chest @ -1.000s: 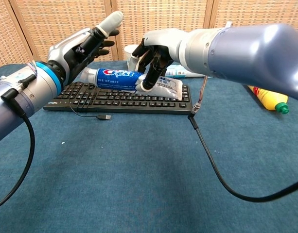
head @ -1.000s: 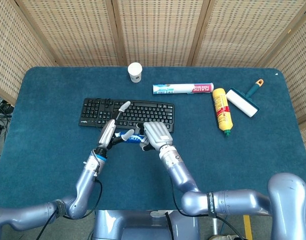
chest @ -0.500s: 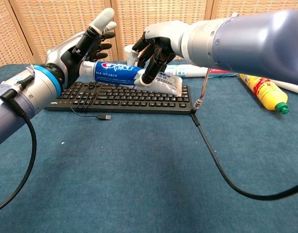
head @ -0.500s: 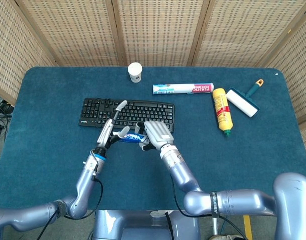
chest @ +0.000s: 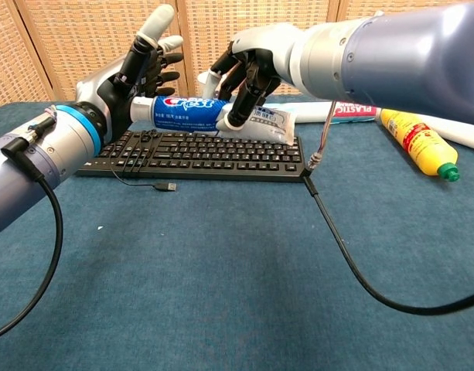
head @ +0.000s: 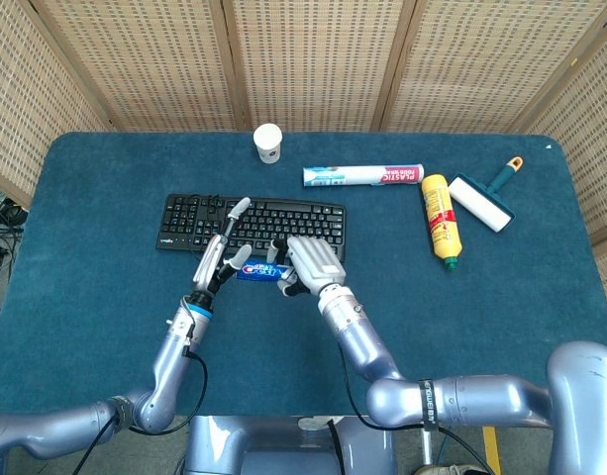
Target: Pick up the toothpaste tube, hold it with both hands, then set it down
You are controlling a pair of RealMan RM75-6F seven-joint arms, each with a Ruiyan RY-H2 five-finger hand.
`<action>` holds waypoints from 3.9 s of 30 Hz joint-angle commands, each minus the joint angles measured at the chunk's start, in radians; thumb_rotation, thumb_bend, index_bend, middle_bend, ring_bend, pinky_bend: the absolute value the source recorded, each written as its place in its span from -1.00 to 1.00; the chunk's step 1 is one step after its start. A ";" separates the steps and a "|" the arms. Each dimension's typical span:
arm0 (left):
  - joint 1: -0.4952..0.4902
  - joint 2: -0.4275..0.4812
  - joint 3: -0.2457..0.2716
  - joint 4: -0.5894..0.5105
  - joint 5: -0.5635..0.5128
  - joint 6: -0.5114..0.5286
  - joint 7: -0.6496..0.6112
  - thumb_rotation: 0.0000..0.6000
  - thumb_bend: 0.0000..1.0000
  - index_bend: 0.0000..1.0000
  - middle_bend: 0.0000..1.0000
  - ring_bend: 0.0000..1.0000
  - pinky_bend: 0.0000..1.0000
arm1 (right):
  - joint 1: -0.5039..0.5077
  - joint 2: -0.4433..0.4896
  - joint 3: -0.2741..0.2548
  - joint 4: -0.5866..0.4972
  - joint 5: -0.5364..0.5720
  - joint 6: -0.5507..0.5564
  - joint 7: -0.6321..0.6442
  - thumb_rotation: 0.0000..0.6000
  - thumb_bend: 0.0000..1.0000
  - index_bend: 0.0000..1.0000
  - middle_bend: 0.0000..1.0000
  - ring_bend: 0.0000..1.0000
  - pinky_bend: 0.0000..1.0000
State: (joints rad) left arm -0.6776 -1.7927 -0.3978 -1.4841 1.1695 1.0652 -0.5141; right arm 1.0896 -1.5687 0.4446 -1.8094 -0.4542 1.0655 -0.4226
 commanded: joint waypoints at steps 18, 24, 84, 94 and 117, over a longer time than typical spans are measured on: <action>0.002 -0.060 -0.027 0.012 -0.016 0.010 -0.076 -0.61 -1.00 -1.00 -1.00 -1.00 -1.00 | 0.013 -0.011 0.010 -0.001 -0.002 0.009 0.041 1.00 0.54 0.46 0.37 0.18 0.12; -0.005 -0.073 -0.035 0.010 -0.025 0.002 -0.083 -0.61 -1.00 -1.00 -1.00 -1.00 -1.00 | 0.020 -0.016 0.016 -0.002 0.005 0.016 0.045 1.00 0.54 0.46 0.37 0.18 0.12; -0.004 -0.058 -0.069 -0.039 -0.075 -0.022 -0.046 -0.54 -1.00 -1.00 -1.00 -1.00 -1.00 | 0.022 -0.010 0.021 0.002 0.036 0.062 0.044 1.00 0.54 0.46 0.37 0.19 0.12; 0.065 0.057 -0.058 -0.065 0.009 0.032 -0.084 -0.54 -1.00 -1.00 -1.00 -1.00 -1.00 | -0.023 0.045 -0.008 -0.017 0.032 0.057 0.048 1.00 0.54 0.46 0.37 0.19 0.12; 0.208 0.447 0.074 -0.070 0.129 0.101 0.203 0.05 -1.00 -1.00 -1.00 -1.00 -1.00 | -0.080 -0.031 -0.222 0.143 -0.067 0.037 -0.040 1.00 0.53 0.46 0.37 0.19 0.12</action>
State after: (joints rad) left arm -0.4765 -1.3541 -0.3309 -1.5497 1.2957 1.1604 -0.3114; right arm 1.0150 -1.5806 0.2401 -1.6871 -0.5084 1.1017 -0.4528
